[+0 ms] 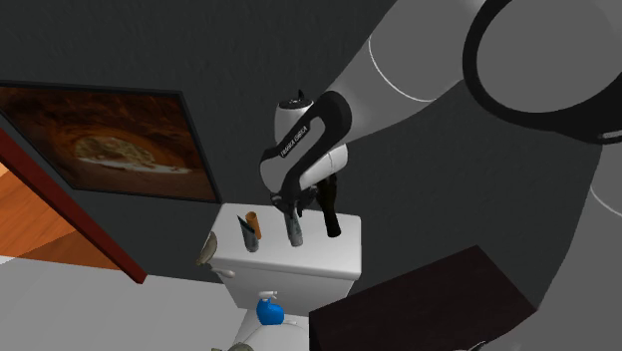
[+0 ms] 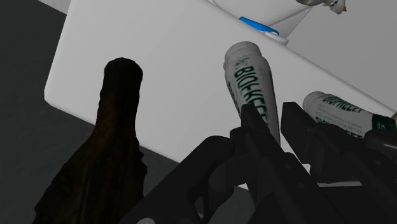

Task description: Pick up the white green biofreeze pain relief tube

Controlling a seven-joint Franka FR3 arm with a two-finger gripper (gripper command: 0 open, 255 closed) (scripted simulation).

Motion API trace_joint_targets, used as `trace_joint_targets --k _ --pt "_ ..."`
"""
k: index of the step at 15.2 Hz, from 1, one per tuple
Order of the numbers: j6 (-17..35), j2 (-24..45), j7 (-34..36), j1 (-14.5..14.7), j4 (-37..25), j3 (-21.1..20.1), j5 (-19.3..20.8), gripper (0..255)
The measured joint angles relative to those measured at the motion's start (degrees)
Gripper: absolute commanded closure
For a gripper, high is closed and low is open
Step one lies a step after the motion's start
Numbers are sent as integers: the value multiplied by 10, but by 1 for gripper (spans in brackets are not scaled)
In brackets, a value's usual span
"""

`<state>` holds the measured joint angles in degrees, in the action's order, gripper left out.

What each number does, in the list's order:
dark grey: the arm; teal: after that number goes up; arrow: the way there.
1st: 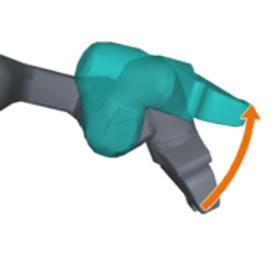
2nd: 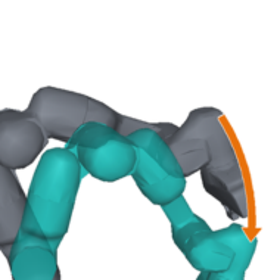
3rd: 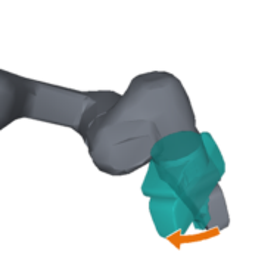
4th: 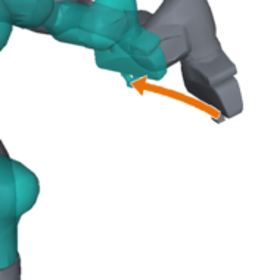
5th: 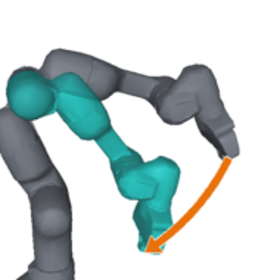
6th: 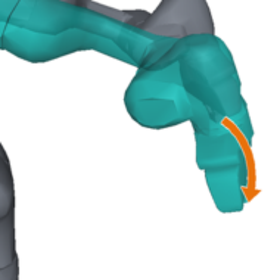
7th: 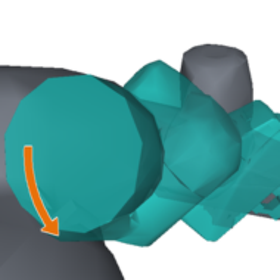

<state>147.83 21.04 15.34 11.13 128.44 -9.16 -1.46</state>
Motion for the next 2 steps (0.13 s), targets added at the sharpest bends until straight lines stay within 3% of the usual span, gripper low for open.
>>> trace_joint_targets --k 2 --pt "-8 -10 -1 -1 2 -1 -2 255"
